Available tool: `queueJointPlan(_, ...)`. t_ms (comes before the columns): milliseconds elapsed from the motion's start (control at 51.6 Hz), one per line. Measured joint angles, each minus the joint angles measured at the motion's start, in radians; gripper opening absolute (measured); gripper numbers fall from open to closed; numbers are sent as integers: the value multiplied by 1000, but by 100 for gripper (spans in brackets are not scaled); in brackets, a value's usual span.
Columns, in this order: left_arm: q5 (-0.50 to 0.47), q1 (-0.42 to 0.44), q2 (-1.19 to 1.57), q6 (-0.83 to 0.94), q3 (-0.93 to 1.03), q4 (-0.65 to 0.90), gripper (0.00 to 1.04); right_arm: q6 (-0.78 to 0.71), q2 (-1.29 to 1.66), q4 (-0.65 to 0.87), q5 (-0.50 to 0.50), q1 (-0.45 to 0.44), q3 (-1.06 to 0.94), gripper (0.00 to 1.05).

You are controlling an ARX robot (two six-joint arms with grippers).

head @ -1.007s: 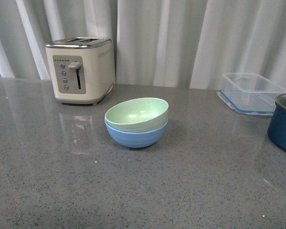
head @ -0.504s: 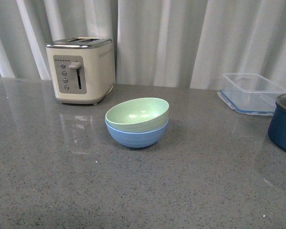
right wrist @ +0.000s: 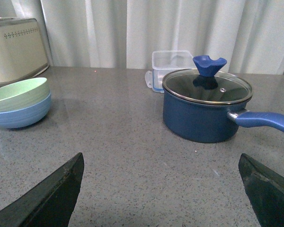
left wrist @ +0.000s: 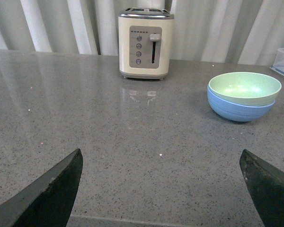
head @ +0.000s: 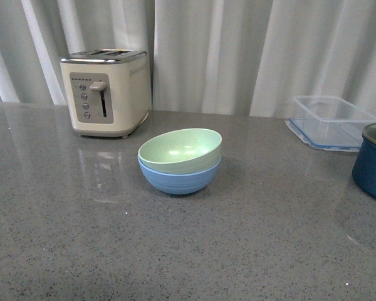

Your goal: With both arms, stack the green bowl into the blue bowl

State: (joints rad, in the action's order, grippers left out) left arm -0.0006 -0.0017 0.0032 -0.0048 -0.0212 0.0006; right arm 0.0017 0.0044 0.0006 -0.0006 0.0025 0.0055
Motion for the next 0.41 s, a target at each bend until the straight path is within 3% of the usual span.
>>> queueJointPlan(407, 0, 0, 0, 0, 0, 0, 98, 0, 0, 0, 0, 0, 0, 95)
